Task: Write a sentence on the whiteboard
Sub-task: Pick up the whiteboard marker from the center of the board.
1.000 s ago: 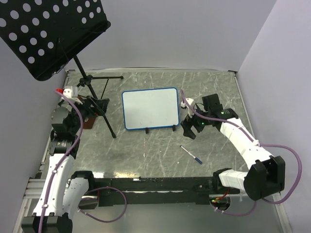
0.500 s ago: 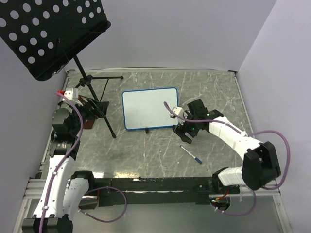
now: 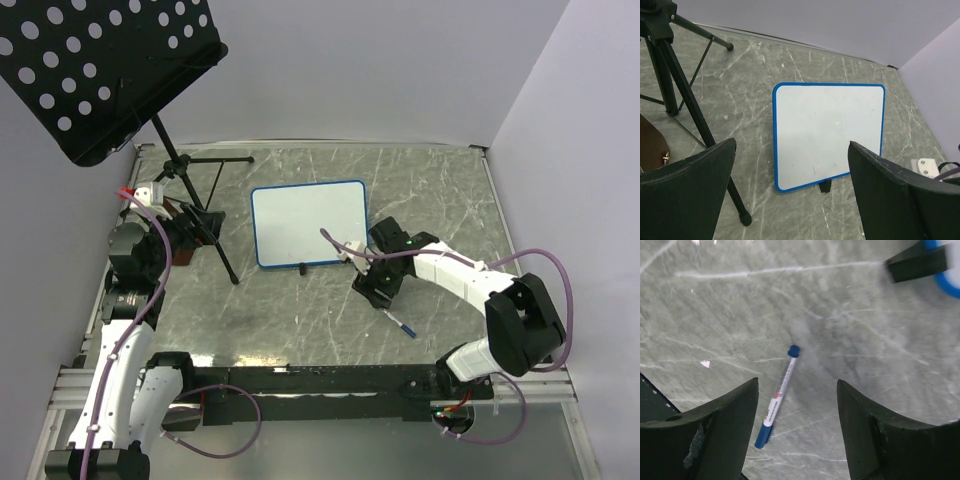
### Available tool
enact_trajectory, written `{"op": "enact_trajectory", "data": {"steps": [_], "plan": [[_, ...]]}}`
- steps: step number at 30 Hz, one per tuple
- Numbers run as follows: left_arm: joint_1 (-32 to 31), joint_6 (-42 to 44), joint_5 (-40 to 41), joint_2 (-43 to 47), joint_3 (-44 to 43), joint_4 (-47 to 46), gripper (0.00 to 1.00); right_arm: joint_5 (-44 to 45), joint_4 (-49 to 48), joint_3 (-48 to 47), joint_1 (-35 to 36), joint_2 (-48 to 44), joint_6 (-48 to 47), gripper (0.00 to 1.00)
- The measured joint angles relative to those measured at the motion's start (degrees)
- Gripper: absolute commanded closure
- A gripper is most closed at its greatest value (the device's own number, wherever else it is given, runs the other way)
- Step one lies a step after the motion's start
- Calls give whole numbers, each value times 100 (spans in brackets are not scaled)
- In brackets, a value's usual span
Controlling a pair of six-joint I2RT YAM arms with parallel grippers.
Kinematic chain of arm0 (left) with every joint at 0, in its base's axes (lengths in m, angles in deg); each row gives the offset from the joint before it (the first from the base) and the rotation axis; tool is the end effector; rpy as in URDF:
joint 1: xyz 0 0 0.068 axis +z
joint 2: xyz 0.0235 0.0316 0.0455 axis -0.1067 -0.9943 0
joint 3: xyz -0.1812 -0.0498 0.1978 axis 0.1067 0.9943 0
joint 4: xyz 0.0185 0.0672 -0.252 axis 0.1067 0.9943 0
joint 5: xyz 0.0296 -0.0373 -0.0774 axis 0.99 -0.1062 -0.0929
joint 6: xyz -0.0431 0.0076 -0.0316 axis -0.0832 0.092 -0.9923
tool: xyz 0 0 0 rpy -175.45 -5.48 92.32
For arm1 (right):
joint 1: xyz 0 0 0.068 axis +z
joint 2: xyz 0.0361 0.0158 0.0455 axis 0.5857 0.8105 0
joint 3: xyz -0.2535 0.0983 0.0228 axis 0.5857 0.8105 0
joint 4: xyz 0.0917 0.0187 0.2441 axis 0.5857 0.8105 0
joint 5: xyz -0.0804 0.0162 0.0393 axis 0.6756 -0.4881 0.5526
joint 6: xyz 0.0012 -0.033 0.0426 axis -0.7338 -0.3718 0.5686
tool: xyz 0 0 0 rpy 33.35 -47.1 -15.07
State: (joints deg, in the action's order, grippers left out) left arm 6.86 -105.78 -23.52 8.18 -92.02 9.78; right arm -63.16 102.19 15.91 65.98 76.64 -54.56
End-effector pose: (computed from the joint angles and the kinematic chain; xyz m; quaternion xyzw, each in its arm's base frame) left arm 0.1722 -0.0093 0.3308 -0.0522 0.7333 -0.2559 0.6277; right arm 0.2176 0.1378 0.1981 -0.5367 0.8164 0.1335 0.1662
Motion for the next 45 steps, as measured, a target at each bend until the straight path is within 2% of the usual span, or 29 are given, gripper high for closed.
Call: {"op": "enact_trajectory", "data": {"steps": [17,20,23,24,26,27,33,37,41,43,45], "plan": [[0,0,-42,52,0,17,3,479,-105,232,315,511,127,45],[0,0,-63,52,0,17,3,487,-131,243,341,656,136,50],[0,0,-90,52,0,17,3,590,-173,245,350,675,138,59],[0,0,-94,52,0,15,3,634,-190,245,350,684,140,66],[0,0,-125,52,0,9,3,745,-240,245,350,710,140,72],[0,0,-155,52,0,4,3,787,-271,245,350,728,144,79],[0,-11,-538,50,35,-116,3,911,-323,205,284,778,243,98],[0,-105,-1045,-15,111,-409,3,688,-297,181,101,776,284,100],[-101,-481,-1727,-308,229,-1005,2,94,-114,127,-389,667,243,100],[-463,-750,-1882,-577,269,-1283,2,-341,101,4,-778,490,216,100],[-1084,-905,-1792,-798,269,-1390,1,-894,254,-219,-1180,247,195,100]]}}
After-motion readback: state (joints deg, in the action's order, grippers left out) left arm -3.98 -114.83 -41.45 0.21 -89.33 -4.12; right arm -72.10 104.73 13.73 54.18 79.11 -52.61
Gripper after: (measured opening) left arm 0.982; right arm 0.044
